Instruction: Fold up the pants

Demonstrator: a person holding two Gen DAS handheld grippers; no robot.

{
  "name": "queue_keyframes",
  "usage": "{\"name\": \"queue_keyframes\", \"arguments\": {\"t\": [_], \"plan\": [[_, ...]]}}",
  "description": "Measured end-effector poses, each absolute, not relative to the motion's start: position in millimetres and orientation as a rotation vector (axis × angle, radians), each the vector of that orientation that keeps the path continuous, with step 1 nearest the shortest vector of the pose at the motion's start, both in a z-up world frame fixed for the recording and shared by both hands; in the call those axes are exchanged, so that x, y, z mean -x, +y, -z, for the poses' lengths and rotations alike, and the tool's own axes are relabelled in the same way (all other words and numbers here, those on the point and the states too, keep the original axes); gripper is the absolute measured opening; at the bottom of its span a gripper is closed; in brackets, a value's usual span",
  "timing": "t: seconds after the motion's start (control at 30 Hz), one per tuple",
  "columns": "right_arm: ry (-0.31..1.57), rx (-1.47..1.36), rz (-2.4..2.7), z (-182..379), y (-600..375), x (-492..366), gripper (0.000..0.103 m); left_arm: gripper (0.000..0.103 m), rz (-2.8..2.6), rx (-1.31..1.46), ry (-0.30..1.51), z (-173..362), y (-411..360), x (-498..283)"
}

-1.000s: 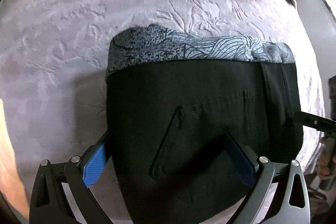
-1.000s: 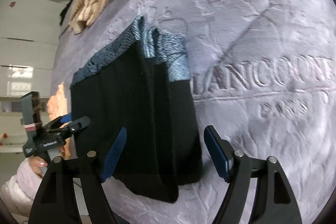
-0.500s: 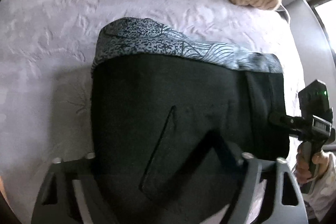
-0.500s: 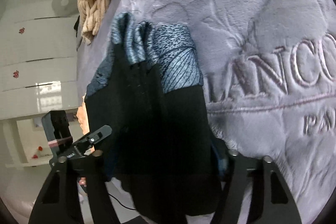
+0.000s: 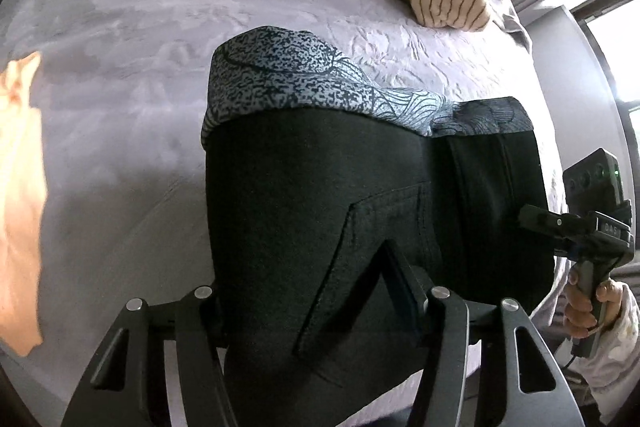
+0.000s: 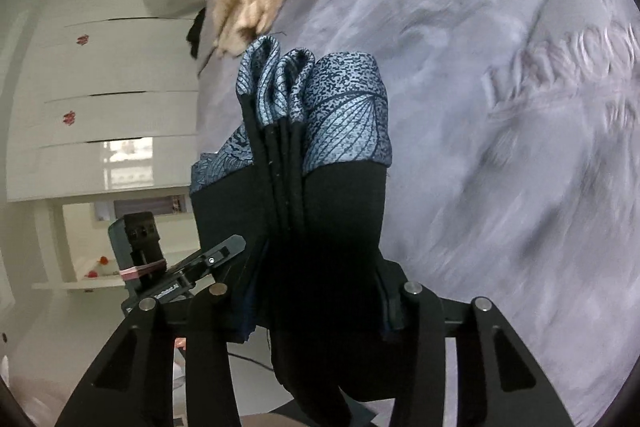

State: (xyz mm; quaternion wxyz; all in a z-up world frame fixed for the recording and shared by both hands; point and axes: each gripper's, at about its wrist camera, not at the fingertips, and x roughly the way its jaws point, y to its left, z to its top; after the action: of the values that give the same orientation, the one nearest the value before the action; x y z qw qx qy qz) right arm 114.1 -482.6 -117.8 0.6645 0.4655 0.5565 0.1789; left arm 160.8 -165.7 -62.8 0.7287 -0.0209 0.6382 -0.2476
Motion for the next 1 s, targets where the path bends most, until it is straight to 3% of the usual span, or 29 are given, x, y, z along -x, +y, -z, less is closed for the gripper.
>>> {"name": "queue_keyframes", "arguments": {"t": [0.43,0.53,0.57,0.6,0.63,0.7,0.83,0.87,0.9,0.93,1.0], "plan": [[1.210,-1.155,-0.343,136,-376,-53,0.048,0.061,0.529,-0.001,1.403,70,-70,-138],[1.241,-1.138,-0.301,149,-367,-51,0.048,0.066,0.440,-0.057,1.417,99,-59,-139],[1.275,-1.108,-0.256,158,-364,-52,0.048,0.069,0.395,-0.079,1.427,109,-55,-141],[1.303,-1.087,-0.224,164,-363,-53,0.048,0.079,0.369,-0.066,1.427,115,-50,-142],[1.341,-1.064,-0.189,171,-362,-54,0.050,0.081,0.351,-0.043,1.424,115,-44,-143],[1.358,-1.044,-0.164,171,-362,-51,0.056,0.081,0.308,-0.032,1.401,108,-36,-142],[1.375,-0.896,-0.091,147,-367,-47,0.056,0.081,0.260,-0.086,1.304,82,-26,-141],[1.365,-0.875,-0.084,139,-367,-46,0.052,0.081,0.278,-0.077,1.280,73,-26,-141],[1.341,-0.852,-0.082,129,-368,-49,0.036,0.081,0.298,-0.065,1.262,66,-27,-143],[1.315,-0.835,-0.084,121,-370,-50,0.028,0.081,0.331,-0.049,1.241,59,-30,-143],[1.259,-0.794,-0.092,102,-369,-59,0.024,0.081,0.384,-0.039,1.221,53,-38,-143]]}}
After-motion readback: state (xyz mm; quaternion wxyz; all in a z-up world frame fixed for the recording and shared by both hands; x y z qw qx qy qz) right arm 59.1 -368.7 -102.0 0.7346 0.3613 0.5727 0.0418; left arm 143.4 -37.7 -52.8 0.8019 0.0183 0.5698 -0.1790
